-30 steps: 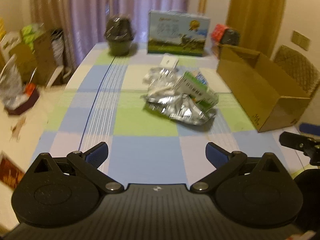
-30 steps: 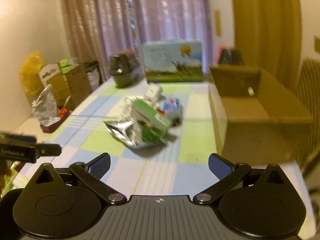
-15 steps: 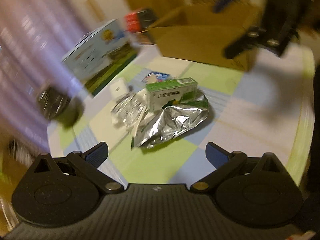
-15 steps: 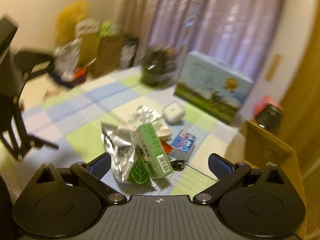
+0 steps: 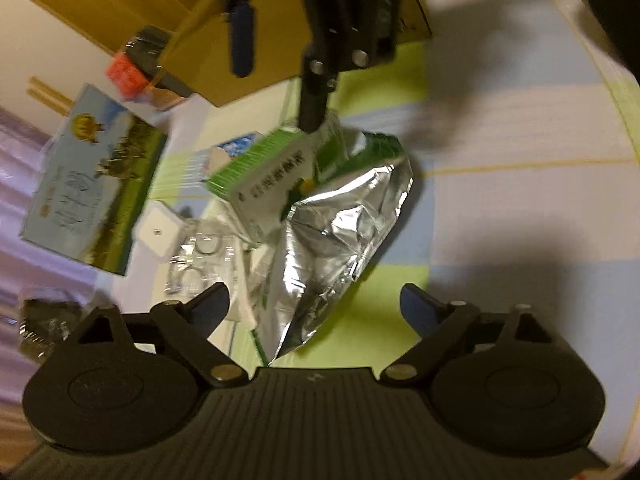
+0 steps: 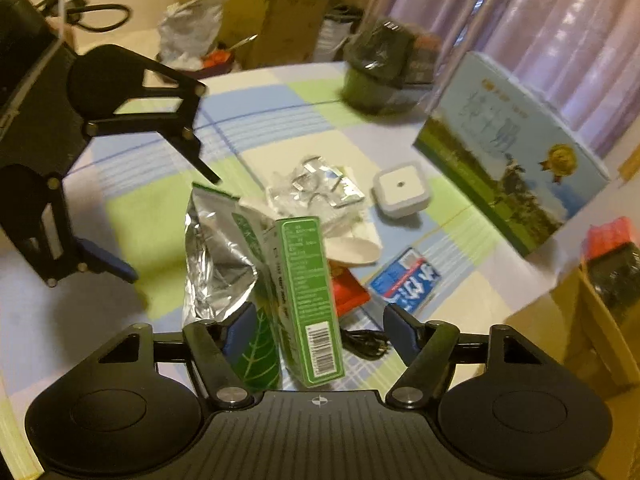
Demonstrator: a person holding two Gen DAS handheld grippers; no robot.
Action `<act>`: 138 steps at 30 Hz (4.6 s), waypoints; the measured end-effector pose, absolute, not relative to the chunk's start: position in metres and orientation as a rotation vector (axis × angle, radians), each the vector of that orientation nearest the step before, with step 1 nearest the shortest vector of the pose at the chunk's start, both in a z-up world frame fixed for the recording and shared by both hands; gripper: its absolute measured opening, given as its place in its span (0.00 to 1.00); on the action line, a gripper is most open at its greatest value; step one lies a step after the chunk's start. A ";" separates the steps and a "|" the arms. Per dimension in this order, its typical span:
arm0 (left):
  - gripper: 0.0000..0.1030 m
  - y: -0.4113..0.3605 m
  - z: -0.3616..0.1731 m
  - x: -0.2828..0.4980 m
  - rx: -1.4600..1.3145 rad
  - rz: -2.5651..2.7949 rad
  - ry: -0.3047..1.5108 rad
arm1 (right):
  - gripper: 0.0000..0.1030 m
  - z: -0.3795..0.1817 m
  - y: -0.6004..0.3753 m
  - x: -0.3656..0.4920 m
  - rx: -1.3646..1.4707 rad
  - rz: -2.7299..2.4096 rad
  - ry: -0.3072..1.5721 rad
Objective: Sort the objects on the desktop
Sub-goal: 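Grasp the green-and-white box with the right tool while the left tool reaches the foil bag, then lift the green box with the right tool while the left tool grasps the foil bag, then carry the foil bag and green box over the cardboard box with both tools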
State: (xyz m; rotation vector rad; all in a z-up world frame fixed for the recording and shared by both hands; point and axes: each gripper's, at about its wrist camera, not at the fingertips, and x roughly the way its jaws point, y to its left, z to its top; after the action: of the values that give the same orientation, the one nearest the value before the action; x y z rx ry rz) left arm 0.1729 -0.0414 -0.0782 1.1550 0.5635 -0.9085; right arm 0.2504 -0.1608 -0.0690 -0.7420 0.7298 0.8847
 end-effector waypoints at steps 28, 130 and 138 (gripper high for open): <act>0.60 -0.086 -0.111 0.231 1.198 -1.089 0.690 | 0.26 -0.096 -0.151 0.268 -0.774 0.863 0.953; 0.44 -0.108 0.030 0.136 0.562 -0.532 1.188 | 0.27 0.032 -0.284 0.153 -0.299 0.647 0.970; 0.44 -0.155 0.053 0.131 0.565 -0.588 1.145 | 0.27 0.055 -0.336 0.153 -0.254 0.568 0.945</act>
State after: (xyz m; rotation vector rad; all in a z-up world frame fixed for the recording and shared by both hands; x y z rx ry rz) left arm 0.1306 -0.1555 0.0526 0.5648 1.1452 -0.5882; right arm 0.1530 -0.3363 0.0546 -0.2536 0.9447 0.5677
